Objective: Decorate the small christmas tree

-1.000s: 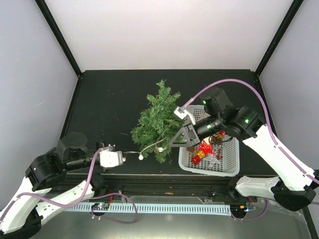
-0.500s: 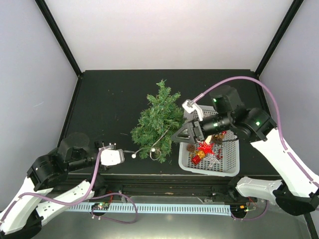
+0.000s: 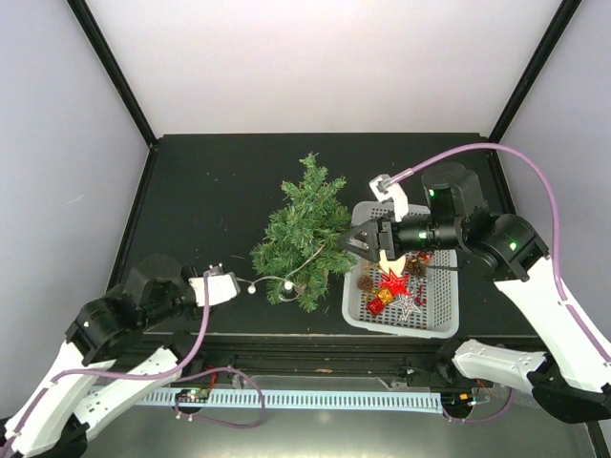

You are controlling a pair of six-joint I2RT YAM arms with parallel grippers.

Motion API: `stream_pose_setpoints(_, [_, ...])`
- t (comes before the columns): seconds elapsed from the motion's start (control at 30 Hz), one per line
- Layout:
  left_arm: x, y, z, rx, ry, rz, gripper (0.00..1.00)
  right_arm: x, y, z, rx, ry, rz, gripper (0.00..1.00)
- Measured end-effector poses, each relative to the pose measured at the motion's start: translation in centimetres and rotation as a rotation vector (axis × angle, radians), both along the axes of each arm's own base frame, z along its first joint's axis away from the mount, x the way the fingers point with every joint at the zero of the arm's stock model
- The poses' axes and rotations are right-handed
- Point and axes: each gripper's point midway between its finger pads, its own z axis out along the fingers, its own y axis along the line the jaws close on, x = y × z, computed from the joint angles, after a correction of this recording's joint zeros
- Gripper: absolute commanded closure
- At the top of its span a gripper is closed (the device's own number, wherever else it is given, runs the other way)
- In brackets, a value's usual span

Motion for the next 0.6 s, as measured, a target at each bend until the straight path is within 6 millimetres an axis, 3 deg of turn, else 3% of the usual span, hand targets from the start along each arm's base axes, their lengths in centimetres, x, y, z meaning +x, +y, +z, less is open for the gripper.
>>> stream_pose_setpoints(0.17, [3.5, 2.0, -1.2, 0.034, 0.029, 0.192, 0.98, 0.9, -0.8, 0.0, -0.020, -0.036, -0.069, 0.33])
stream_pose_setpoints(0.33, [9.2, 6.0, -1.1, 0.006, 0.082, 0.443, 0.98, 0.9, -1.6, 0.6, -0.015, -0.071, -0.103, 0.33])
stream_pose_setpoints(0.6, [13.5, 4.7, -0.7, -0.045, 0.059, 0.380, 0.99, 0.9, -3.1, 1.0, -0.015, -0.116, -0.162, 0.33])
